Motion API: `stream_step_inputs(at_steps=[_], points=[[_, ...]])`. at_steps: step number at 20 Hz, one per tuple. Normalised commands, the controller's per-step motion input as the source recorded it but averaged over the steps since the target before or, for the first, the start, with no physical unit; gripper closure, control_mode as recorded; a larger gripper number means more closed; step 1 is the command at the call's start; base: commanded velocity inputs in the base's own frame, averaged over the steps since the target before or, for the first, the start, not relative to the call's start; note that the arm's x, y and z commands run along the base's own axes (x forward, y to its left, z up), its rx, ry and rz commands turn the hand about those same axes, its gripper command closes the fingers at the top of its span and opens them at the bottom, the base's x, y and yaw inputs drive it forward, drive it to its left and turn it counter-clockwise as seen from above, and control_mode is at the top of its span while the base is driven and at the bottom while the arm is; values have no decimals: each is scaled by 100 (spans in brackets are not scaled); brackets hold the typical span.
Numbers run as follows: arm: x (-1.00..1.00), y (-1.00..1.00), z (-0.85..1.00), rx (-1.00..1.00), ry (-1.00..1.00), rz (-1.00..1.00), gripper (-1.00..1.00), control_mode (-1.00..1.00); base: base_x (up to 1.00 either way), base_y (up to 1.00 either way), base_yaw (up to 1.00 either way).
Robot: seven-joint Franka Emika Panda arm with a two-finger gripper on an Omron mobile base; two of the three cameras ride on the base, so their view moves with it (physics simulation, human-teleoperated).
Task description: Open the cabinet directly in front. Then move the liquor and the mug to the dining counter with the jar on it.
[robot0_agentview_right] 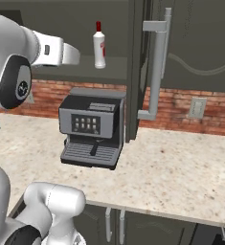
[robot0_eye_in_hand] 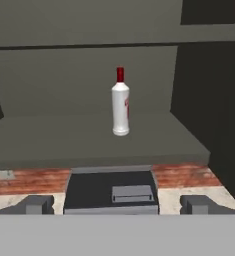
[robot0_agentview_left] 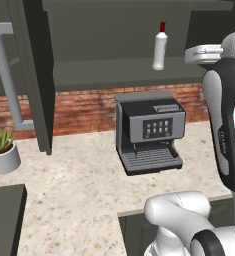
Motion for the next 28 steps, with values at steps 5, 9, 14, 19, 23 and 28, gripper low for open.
stream_step_inputs(at_steps=[5,9,14,19,23,28], points=[[60,-1,-3,0,-1,0,-100,-100,0,0,0],[62,0,-14,0,0,0,-100,-100,0,0,0],[52,0,-29,-3,0,0,-100,-100,0,0,0],[70,0,-5,0,0,0,-100,-100,0,0,0],[72,0,0,0,0,0,-100,-100,0,0,0],[62,-3,0,0,5,0,-100,-100,0,0,0]])
